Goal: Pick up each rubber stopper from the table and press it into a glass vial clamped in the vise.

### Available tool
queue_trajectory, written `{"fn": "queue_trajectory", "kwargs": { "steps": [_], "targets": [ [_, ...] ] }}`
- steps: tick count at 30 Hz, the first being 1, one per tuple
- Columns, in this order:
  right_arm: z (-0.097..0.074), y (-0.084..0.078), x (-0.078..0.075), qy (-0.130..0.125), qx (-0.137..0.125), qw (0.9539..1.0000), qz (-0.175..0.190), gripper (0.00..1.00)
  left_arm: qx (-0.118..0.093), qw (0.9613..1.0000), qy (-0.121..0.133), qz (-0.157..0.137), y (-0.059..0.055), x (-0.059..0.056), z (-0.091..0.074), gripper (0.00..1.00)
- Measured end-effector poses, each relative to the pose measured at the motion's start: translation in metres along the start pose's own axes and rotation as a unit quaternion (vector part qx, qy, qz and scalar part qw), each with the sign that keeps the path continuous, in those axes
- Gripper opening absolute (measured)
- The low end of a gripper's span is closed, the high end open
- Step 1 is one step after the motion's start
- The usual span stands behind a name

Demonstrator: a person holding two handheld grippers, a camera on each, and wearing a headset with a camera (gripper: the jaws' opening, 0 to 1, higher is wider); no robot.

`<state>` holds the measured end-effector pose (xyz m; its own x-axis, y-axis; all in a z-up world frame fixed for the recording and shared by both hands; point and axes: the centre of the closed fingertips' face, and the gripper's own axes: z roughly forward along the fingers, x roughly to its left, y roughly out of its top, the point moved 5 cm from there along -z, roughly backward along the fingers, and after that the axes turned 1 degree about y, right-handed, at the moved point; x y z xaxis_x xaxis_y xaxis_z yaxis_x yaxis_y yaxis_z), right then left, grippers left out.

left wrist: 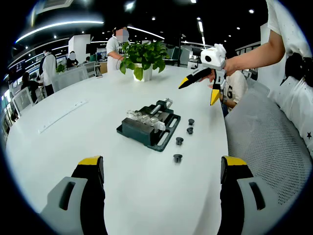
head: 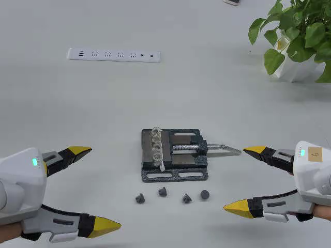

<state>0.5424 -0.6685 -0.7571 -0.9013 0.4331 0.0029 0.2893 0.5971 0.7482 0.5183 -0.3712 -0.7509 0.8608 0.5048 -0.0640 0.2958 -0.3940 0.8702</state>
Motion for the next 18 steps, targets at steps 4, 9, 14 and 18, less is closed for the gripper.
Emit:
{"fn": "queue_trajectory", "kwargs": {
  "steps": [4,9,14,18],
  "targets": [
    [-0.0003,0.0015,0.0007,0.000,0.002,1.0000,-0.001,0.83,-0.001,1.0000,0.001,0.000,0.0006,-0.0001,-0.0002,0.99],
    [-0.0014,0.0032,0.0017,0.002,0.005,1.0000,-0.004,0.83,-0.001,1.0000,0.000,0.001,0.0009,-0.0007,-0.0006,0.99],
    [-0.0033,0.0037,-0.0004,0.001,0.007,1.0000,-0.007,0.82,-0.002,1.0000,0.000,0.002,0.0020,-0.0002,-0.0015,0.99],
    [-0.0038,0.0047,0.0001,0.003,0.010,0.9999,-0.010,0.82,-0.005,1.0000,0.001,0.002,0.0033,0.0002,-0.0021,0.99]
  ]
}}
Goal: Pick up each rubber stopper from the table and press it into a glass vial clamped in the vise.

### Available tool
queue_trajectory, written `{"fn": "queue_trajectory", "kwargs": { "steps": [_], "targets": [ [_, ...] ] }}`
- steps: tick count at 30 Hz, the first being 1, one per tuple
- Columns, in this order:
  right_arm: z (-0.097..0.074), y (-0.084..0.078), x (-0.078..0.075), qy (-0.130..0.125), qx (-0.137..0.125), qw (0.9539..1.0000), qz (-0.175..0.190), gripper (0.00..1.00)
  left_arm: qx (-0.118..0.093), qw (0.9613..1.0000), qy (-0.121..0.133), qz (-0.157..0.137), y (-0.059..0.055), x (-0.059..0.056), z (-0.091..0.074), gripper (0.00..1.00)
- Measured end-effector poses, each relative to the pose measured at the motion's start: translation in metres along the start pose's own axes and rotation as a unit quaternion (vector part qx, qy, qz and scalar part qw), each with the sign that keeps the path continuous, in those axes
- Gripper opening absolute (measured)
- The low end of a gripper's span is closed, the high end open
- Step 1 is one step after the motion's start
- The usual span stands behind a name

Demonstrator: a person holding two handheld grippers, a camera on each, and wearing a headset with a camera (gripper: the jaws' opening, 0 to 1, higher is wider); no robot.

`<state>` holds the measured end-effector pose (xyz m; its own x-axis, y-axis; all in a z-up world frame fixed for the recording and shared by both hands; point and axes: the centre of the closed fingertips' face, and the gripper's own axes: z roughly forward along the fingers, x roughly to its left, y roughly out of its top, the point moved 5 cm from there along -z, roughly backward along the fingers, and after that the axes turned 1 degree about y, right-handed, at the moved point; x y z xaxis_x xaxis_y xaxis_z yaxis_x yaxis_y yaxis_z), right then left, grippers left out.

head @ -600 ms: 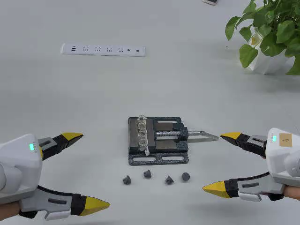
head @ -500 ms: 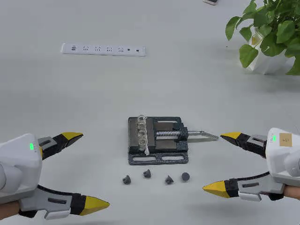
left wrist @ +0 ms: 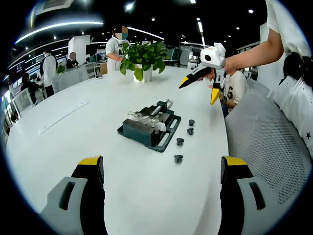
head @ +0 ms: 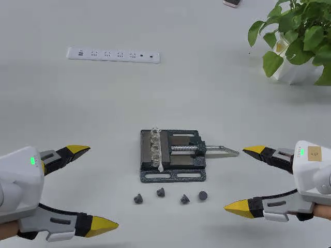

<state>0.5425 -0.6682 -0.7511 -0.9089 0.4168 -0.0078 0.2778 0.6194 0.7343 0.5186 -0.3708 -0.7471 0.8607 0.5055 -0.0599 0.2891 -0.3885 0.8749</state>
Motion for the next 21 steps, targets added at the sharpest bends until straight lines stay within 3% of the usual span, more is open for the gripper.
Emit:
{"fn": "queue_trajectory", "kwargs": {
  "steps": [21],
  "targets": [
    [0.001,0.011,0.001,0.016,0.018,0.9995,-0.018,0.78,-0.005,1.0000,0.000,0.000,-0.004,0.001,-0.003,0.99]
  ]
}}
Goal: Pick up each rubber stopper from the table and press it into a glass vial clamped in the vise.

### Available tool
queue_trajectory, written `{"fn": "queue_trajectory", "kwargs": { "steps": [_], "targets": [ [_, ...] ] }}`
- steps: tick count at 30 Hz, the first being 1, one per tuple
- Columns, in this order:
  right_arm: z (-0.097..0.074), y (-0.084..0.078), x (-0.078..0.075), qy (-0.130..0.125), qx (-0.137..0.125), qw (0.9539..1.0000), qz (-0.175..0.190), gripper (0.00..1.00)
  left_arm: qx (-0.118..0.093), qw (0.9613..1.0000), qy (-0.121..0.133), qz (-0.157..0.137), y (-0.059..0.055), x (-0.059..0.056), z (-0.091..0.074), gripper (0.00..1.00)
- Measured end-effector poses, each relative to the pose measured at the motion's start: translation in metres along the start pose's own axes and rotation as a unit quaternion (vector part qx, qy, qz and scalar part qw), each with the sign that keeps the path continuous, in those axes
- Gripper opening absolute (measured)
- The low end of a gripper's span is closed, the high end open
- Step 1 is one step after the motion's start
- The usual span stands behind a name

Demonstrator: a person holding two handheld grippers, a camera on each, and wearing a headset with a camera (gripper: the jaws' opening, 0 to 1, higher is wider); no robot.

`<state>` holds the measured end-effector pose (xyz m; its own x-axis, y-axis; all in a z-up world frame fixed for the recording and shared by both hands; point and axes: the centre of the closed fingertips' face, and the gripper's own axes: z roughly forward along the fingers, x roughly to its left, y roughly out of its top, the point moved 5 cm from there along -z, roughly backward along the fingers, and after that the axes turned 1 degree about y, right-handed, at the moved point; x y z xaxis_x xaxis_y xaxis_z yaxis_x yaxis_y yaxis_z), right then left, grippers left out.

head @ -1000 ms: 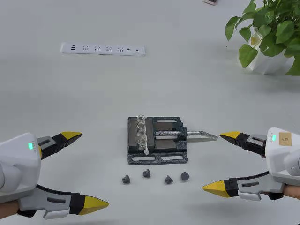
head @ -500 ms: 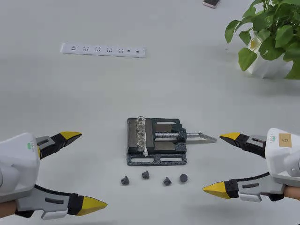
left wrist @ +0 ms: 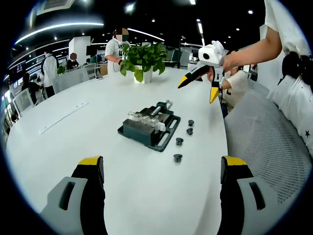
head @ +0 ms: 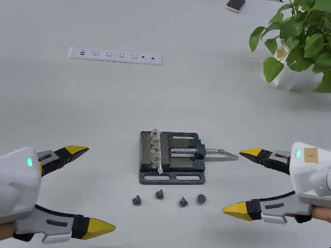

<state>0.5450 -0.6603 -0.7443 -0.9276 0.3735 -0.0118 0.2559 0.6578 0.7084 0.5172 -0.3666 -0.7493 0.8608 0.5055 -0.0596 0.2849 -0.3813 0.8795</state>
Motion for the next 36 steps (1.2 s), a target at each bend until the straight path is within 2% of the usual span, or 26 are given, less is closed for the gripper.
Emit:
{"fn": "queue_trajectory", "kwargs": {
  "steps": [3,6,8,10,13,20,23,28,35,36],
  "targets": [
    [0.002,0.001,0.001,0.010,0.019,0.9998,0.002,0.74,0.000,1.0000,0.000,0.001,0.000,0.000,0.000,0.98],
    [0.005,0.003,0.003,0.017,0.027,0.9994,-0.014,0.72,0.000,1.0000,-0.001,0.004,0.000,-0.001,0.000,0.98],
    [0.007,0.003,0.006,0.027,0.046,0.9985,-0.013,0.70,0.000,1.0000,-0.001,0.006,0.000,-0.001,0.000,0.99],
    [0.010,0.006,0.008,0.032,0.045,0.9981,-0.026,0.69,0.000,1.0000,0.000,0.006,-0.001,-0.001,-0.001,0.99],
    [0.014,0.007,0.012,0.048,0.065,0.9960,-0.038,0.64,-0.001,1.0000,0.000,0.006,-0.002,-0.002,-0.001,0.99],
    [0.025,0.012,0.021,0.074,0.089,0.9910,-0.066,0.54,-0.003,1.0000,0.004,0.006,-0.002,-0.001,-0.003,0.99],
    [0.030,0.011,0.021,0.083,0.111,0.9864,-0.087,0.49,-0.006,1.0000,0.006,0.006,-0.001,0.000,-0.003,0.99],
    [0.037,0.012,0.024,0.098,0.133,0.9801,-0.110,0.37,-0.010,0.9999,0.007,0.003,-0.002,0.000,-0.004,0.99],
    [0.048,0.008,0.029,0.122,0.167,0.9684,-0.139,0.27,-0.014,0.9999,0.009,0.001,-0.002,0.001,-0.004,0.99],
    [0.050,0.007,0.029,0.125,0.176,0.9652,-0.148,0.25,-0.015,0.9998,0.009,0.001,-0.002,0.001,-0.004,0.99]
  ]
}}
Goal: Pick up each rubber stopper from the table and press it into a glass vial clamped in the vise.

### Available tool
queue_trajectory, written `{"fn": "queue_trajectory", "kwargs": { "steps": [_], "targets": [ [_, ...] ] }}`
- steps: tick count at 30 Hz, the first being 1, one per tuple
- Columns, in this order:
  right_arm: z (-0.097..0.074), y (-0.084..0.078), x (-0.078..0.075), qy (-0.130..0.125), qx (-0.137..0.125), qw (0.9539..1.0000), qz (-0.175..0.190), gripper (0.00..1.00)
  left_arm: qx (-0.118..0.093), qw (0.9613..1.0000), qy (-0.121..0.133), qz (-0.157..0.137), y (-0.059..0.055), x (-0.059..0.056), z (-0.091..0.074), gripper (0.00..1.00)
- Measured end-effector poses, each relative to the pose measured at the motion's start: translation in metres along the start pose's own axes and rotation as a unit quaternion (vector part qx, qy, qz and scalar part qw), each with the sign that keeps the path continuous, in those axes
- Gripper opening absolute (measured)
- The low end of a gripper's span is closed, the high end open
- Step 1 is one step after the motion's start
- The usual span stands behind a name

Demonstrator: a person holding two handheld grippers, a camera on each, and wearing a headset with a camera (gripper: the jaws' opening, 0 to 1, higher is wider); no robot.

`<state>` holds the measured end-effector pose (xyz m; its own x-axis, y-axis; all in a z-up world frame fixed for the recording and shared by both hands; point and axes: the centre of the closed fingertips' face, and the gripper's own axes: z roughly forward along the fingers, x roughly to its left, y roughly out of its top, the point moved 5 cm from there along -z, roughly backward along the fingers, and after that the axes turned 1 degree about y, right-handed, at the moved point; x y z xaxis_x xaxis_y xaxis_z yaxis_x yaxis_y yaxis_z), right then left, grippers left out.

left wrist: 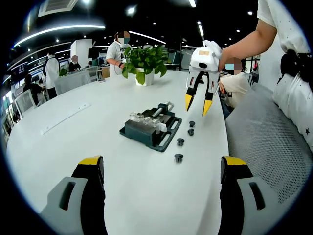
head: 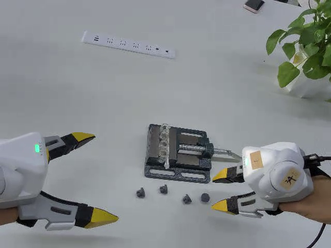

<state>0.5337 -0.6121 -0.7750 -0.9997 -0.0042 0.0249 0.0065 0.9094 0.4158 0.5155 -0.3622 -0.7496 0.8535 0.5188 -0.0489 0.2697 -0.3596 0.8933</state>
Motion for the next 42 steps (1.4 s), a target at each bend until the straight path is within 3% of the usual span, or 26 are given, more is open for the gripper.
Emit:
{"fn": "queue_trajectory", "kwargs": {
  "steps": [17,42],
  "targets": [
    [0.027,-0.002,-0.001,0.026,0.062,0.9962,-0.055,0.15,-0.008,0.9999,0.004,-0.005,-0.003,0.001,-0.001,0.98],
    [0.031,-0.005,-0.004,0.035,0.081,0.9936,-0.070,0.08,-0.015,0.9998,0.005,-0.012,-0.004,0.002,0.001,0.98]
  ]
}}
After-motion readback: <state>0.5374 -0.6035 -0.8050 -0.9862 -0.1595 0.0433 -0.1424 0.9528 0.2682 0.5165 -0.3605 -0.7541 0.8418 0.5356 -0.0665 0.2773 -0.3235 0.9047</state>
